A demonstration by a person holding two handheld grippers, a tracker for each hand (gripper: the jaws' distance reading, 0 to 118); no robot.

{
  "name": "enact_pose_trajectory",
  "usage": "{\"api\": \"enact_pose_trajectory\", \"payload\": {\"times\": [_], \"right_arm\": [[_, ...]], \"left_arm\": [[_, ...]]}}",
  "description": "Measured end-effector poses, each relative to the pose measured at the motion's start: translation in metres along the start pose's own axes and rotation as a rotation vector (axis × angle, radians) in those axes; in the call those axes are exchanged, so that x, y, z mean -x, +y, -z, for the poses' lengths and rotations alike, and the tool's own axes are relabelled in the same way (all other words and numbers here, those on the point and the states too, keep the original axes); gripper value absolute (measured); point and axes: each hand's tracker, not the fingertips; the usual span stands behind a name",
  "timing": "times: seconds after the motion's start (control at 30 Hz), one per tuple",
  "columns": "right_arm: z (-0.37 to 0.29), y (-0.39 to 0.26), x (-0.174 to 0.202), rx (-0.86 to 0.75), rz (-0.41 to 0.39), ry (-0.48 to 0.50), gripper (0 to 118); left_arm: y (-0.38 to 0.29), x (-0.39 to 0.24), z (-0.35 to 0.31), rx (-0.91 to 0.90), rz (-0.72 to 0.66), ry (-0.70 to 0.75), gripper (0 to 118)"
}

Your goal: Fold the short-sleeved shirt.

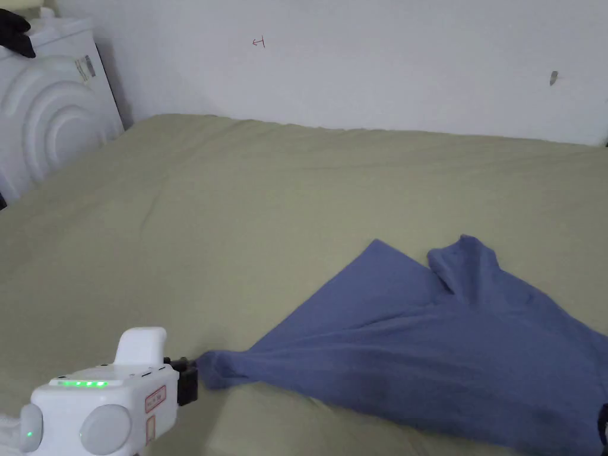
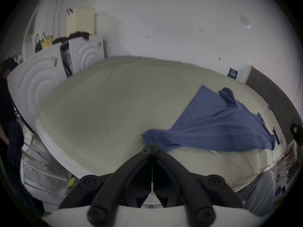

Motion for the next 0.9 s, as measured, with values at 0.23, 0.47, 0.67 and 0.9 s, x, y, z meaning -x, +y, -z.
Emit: {"api": "enact_pose_trajectory", "payload": {"times": [0.23,0.47,0.67,0.9], "right_arm": [[0.017,-0.009,0.005,0.065,0.003,0.008,0],[0.027,-0.018,0.0,0.112,0.008,0.007,0],[0.036,-0.021,-0.012,0.143,0.016,0.021,0],[0.103,0.017,-0.05,0.185,-0.008,-0.004,0]], "left_arm": [[0.038,-0.019,0.049,0.153,0.052,0.022,113],[0.028,-0.023,0.107,0.242,0.103,0.029,93],[0.034,-0.022,0.091,0.214,0.082,-0.019,0],[0.032,-0.042,0.069,0.191,0.066,-0.019,0]]}}
